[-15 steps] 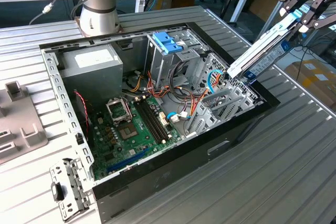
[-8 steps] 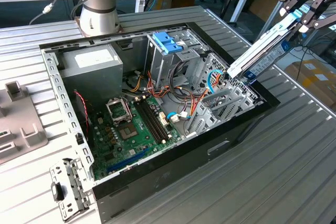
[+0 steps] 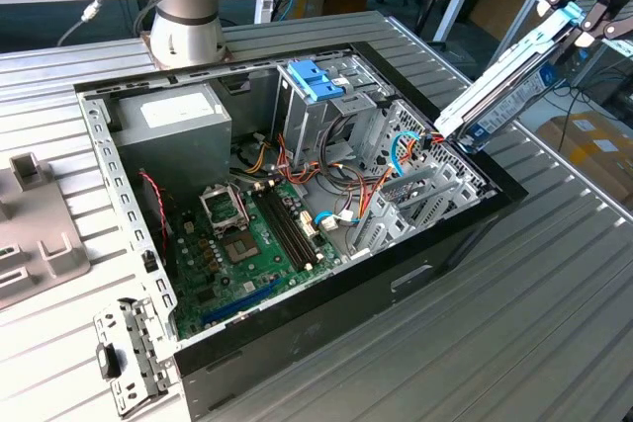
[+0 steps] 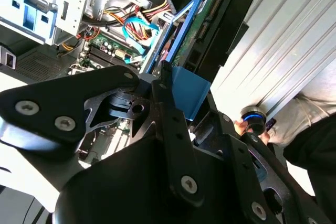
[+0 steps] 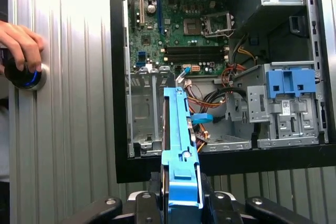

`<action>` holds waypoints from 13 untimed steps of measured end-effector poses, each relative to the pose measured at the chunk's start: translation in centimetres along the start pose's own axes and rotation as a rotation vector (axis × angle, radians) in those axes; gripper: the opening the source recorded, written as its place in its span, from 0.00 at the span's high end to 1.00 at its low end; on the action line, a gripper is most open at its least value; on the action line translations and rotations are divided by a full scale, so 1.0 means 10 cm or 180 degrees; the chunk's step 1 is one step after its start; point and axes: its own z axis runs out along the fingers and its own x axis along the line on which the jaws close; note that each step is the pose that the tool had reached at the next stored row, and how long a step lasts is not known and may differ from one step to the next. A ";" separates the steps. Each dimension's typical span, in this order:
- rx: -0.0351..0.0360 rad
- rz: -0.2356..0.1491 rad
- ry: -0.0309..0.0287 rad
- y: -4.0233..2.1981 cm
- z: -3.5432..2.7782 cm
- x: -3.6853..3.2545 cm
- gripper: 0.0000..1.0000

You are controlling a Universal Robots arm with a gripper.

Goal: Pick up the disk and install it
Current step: 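Insert the disk into the insertion slot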

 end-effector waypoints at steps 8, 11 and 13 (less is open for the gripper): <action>-0.0084 0.0006 0.0005 -0.157 0.063 0.043 0.63; -0.0107 0.0007 0.0007 -0.215 0.099 0.047 0.63; -0.0120 0.0008 0.0008 -0.249 0.121 0.047 0.63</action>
